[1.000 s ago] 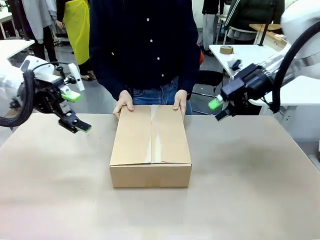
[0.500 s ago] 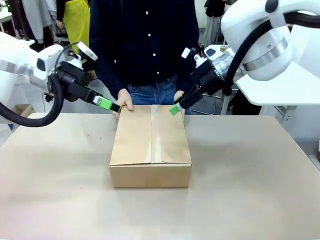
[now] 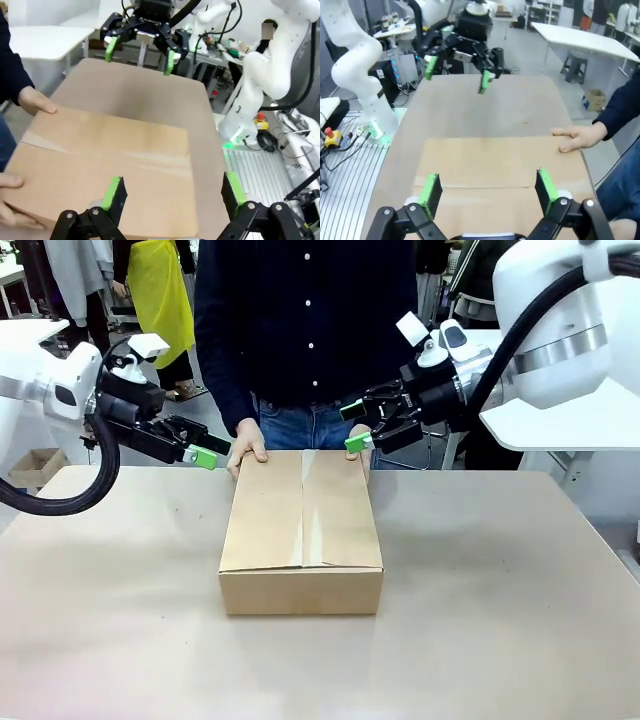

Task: Pack the gift set into the box.
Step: Press and hold the closed box until the human finishes sealing it.

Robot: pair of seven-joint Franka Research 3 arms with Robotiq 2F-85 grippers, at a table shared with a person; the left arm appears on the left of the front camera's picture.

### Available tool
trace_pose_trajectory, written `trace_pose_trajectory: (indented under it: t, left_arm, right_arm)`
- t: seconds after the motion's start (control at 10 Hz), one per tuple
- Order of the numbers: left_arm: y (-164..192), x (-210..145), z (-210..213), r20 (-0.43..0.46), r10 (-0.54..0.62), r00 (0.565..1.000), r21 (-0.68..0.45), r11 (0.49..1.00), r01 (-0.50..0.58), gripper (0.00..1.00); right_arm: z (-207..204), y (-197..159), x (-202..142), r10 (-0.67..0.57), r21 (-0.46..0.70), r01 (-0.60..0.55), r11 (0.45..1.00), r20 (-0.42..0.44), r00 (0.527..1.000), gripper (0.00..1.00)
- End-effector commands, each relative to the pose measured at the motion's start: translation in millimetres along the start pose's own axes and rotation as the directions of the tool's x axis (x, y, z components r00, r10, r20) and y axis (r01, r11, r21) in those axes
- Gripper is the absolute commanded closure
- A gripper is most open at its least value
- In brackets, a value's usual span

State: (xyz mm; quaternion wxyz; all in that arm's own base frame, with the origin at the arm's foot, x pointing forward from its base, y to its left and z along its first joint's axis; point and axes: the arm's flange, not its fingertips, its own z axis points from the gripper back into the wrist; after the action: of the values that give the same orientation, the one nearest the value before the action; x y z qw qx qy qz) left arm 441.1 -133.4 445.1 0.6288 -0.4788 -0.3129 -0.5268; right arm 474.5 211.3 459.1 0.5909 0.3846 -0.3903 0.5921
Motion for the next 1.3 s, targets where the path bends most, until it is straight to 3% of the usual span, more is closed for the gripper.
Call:
trace_pose_trajectory:
  t: [0.0, 0.1, 0.2, 0.4, 0.7, 0.8, 1.2]
  left_arm:
    - [0.1, 1.8, 5.4, -0.003, -0.051, 0.999, 0.029, 0.998, 0.052, 0.00]
    - [15.5, 1.3, -17.6, 0.025, -0.227, 0.974, 0.246, 0.945, 0.214, 0.00]
    - [26.8, -4.7, -33.7, 0.011, -0.358, 0.934, 0.376, 0.866, 0.328, 0.00]
    - [47.1, -23.4, -55.2, -0.095, -0.481, 0.871, 0.398, 0.784, 0.476, 0.00]
    - [60.4, -40.6, -66.7, -0.103, -0.419, 0.902, 0.197, 0.880, 0.432, 0.00]
    - [63.2, -43.1, -71.1, -0.117, -0.414, 0.903, 0.147, 0.892, 0.428, 0.00]
    - [81.2, -50.7, -83.5, -0.165, -0.364, 0.917, 0.192, 0.900, 0.392, 0.00]
  right_arm:
    - [2.3, 1.7, -0.7, 0.024, 0.023, -0.025, 0.999, 0.023, 0.999, 0.00]
    - [-29.4, -10.3, -4.9, 0.147, 0.125, -0.146, 0.981, 0.002, 0.989, 0.00]
    - [-47.4, -19.1, -16.8, 0.178, 0.163, -0.177, 0.971, 0.013, 0.984, 0.00]
    - [-71.5, -34.8, -55.3, 0.152, 0.130, -0.148, 0.980, -0.021, 0.988, 0.00]
    - [-75.9, -45.8, -97.8, 0.118, -0.039, -0.118, 0.992, -0.013, 0.993, 0.00]
    - [-77.6, -44.6, -104.9, 0.122, -0.047, -0.124, 0.991, -0.038, 0.992, 0.00]
    - [-67.0, -40.9, -139.8, 0.000, -0.013, 0.000, 1.000, -0.039, 0.999, 0.00]
